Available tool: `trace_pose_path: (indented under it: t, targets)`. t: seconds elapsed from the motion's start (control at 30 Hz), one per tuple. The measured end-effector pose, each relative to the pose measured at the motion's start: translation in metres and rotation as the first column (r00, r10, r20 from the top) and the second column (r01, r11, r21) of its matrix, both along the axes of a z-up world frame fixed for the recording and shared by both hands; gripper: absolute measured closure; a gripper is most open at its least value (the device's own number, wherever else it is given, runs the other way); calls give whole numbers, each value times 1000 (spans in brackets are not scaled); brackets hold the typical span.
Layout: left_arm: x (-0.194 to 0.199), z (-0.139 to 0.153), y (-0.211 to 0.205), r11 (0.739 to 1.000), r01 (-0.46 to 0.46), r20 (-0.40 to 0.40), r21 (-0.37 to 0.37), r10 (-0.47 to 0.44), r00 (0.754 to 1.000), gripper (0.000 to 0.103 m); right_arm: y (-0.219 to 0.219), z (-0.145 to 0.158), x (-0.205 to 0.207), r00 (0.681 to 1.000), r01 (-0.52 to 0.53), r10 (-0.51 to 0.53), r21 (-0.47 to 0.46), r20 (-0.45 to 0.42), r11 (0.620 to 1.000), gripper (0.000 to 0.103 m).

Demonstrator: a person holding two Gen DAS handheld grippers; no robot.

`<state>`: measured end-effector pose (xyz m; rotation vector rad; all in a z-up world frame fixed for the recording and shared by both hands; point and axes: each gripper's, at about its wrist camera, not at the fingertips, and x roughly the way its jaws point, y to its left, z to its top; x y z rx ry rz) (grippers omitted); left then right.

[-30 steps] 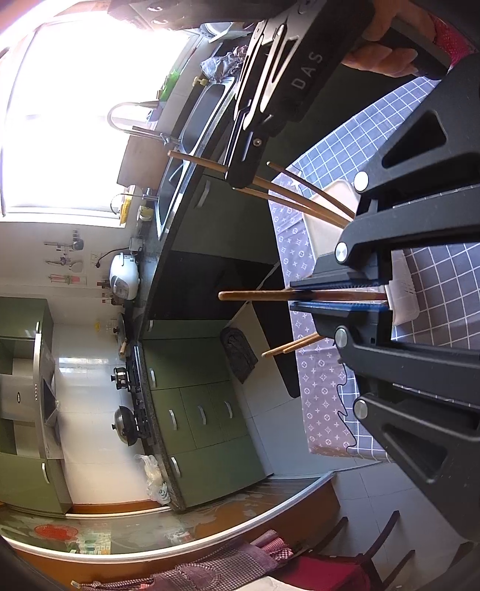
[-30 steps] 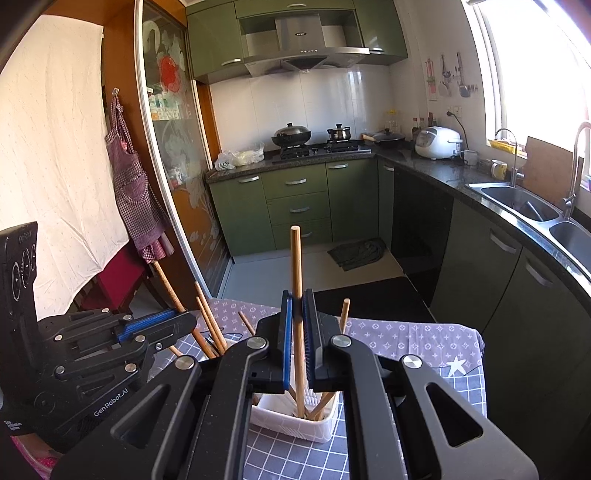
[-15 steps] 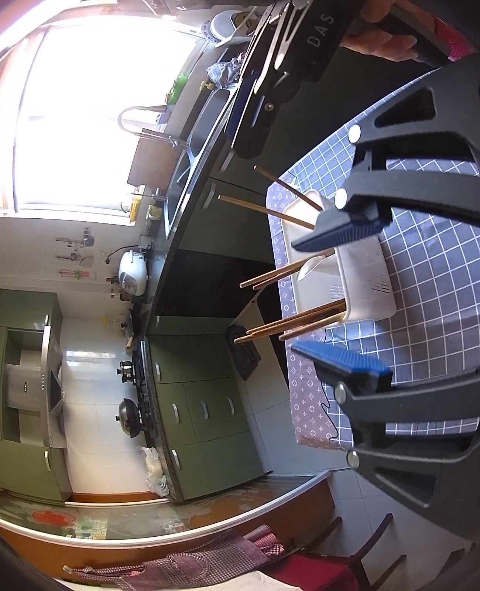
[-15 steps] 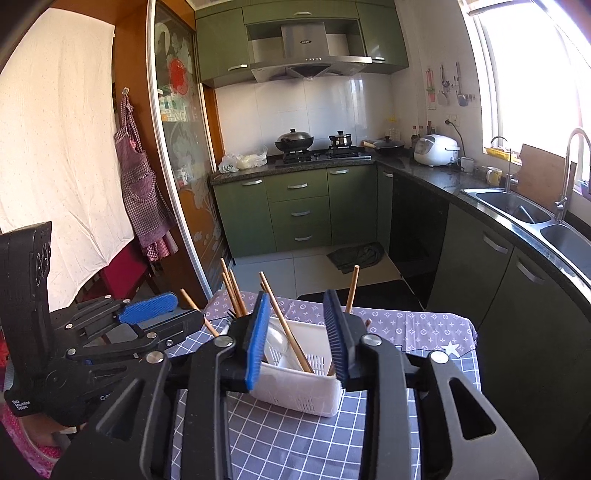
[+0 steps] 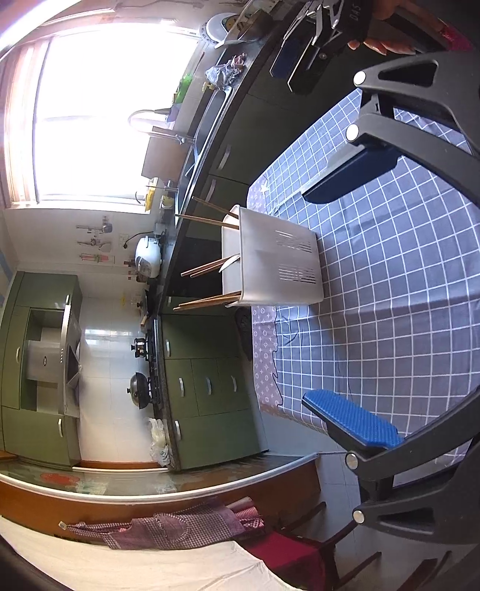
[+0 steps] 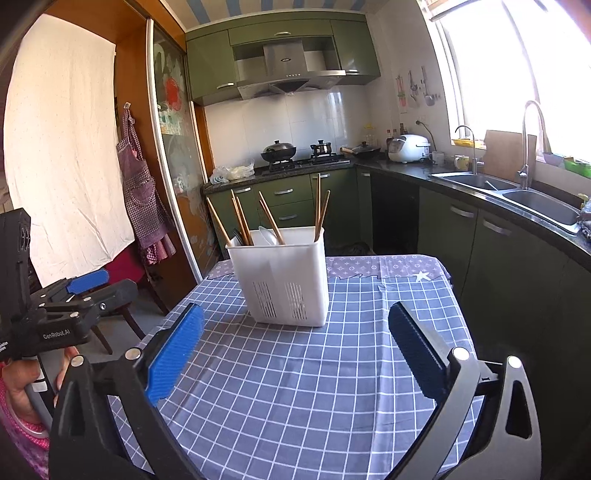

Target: Organize utensils

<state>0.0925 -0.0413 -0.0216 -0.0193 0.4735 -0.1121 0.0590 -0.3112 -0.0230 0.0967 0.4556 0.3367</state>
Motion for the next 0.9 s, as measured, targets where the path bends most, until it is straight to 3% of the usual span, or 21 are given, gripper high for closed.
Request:
trace_pose_path:
  t: [0.2, 0.37, 0.67, 0.9]
  targets:
    - [-45, 8, 8, 999, -23, 37, -24, 24, 999, 7, -8, 9, -40, 997, 64, -63, -22, 51, 998, 5]
    - [-64, 3, 16, 999, -32, 14, -36, 33, 999, 7, -7, 15, -69, 995, 74, -70, -53, 69, 996, 5]
    - [-78, -3, 29, 996, -83, -13, -45, 83, 996, 7, -2, 20, -84, 995, 69, -63, -77, 81, 995, 5]
    - [-86, 1, 25, 997, -69, -8, -35, 69, 998, 7, 5, 23, -89, 995, 65, -58, -89, 85, 994, 5]
